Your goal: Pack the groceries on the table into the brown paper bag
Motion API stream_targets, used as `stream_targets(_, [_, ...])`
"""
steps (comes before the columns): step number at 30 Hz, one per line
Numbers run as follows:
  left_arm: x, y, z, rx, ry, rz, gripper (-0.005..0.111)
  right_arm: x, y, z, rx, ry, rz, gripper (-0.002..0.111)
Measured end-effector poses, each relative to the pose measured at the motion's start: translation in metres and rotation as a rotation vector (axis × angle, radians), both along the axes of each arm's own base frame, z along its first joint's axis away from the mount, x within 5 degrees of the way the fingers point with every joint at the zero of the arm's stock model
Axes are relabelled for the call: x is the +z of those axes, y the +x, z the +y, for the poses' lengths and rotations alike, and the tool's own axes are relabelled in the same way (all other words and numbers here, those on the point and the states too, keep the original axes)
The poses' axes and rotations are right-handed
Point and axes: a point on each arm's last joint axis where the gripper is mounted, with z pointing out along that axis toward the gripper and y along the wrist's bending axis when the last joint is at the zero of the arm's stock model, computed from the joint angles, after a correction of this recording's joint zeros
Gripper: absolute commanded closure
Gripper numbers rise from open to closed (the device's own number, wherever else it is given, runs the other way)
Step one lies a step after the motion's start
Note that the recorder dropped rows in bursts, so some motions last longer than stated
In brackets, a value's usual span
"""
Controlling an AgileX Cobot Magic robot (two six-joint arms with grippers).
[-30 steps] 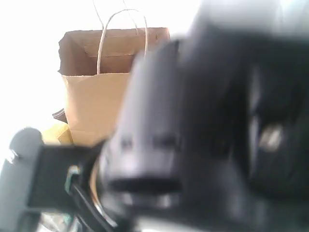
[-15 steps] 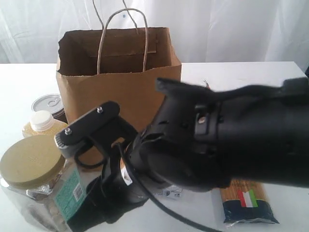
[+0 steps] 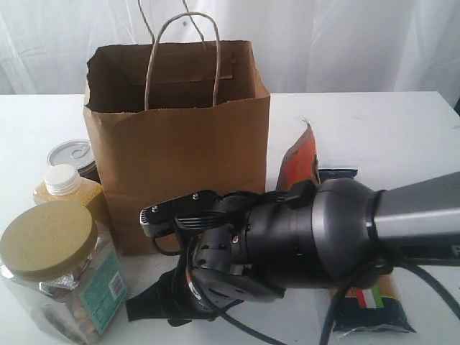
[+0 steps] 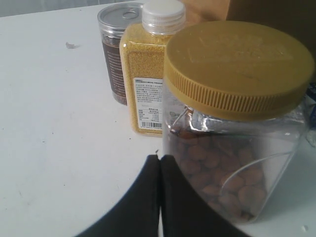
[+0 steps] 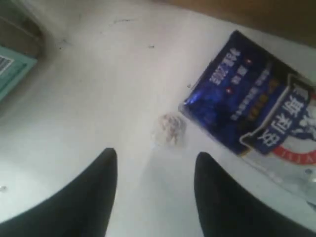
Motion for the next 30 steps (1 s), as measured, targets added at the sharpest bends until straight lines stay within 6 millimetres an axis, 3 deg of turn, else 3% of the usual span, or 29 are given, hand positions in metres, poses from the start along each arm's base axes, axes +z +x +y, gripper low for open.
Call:
stream_targets(5, [0.000,0.000,0.000,0.000,0.000,0.000,0.107,-0.018,0.003,0.006,0.001,-0.022,0.015,0.062])
stream_targets(15, [0.000,0.000,0.000,0.000,0.000,0.000,0.107,-0.028,0.017,0.008,-0.031,-0.013,0.018,0.062])
stream_targets(23, [0.000,0.000,0.000,0.000,0.000,0.000,0.107,-0.028,0.017,0.009,-0.034,-0.009,0.019,0.084])
stream_targets(30, [0.000,0.000,0.000,0.000,0.000,0.000,0.107,-0.028,0.017,0.009,-0.033,-0.006,0.022,0.092])
